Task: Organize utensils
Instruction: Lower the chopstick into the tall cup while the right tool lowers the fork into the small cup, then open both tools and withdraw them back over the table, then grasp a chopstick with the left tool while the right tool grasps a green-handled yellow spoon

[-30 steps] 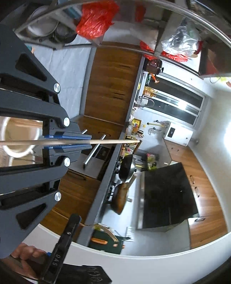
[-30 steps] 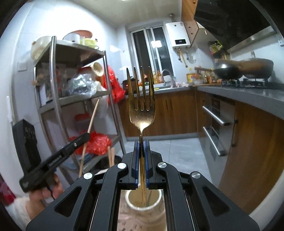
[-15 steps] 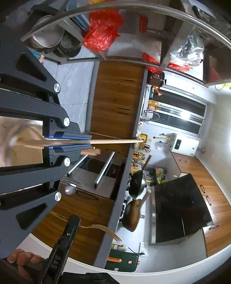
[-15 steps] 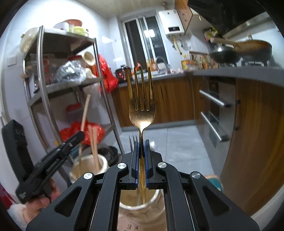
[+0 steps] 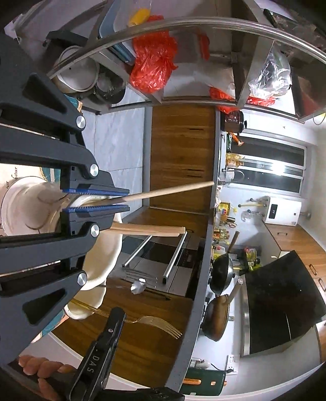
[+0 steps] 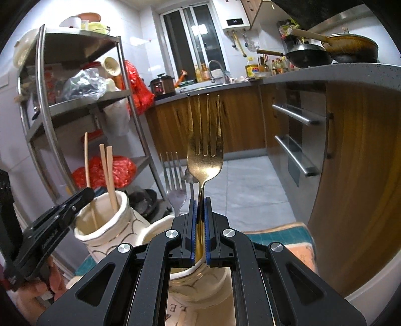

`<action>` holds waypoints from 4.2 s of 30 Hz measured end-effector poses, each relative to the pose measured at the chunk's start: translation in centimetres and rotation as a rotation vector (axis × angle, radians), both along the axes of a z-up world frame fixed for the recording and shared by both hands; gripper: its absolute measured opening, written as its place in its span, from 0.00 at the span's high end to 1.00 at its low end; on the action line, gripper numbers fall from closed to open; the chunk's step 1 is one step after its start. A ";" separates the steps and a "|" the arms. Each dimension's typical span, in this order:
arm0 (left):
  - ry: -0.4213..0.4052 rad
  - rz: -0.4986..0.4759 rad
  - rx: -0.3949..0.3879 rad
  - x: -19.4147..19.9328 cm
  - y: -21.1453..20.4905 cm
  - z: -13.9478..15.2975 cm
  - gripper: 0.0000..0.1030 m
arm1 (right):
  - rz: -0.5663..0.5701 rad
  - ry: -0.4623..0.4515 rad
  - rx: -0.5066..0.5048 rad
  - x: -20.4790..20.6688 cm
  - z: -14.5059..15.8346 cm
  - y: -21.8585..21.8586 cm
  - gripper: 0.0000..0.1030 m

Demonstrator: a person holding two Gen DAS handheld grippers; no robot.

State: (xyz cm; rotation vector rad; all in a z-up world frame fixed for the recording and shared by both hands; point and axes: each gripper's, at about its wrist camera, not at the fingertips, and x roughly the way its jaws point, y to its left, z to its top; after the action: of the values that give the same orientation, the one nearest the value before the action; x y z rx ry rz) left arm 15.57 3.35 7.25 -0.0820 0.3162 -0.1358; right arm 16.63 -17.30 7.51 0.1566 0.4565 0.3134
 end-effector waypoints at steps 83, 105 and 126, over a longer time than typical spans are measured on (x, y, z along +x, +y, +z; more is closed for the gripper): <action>0.426 -0.188 0.161 -11.0 -7.1 -9.2 0.05 | -0.024 0.296 -0.211 -12.4 -8.8 -6.7 0.05; 0.532 -0.348 0.237 -11.8 -10.6 -11.2 0.58 | 0.239 0.408 -0.250 -13.2 -10.5 -1.9 0.64; 0.640 -0.275 0.235 -8.9 -6.6 -10.4 0.87 | 0.215 0.455 -0.294 -9.5 -10.3 -2.2 0.79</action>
State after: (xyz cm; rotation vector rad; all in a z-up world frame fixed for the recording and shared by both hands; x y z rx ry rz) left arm 6.66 -3.30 -3.13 0.1569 0.9805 -0.3448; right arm 7.18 -19.50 -2.78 -0.1139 0.9675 0.4183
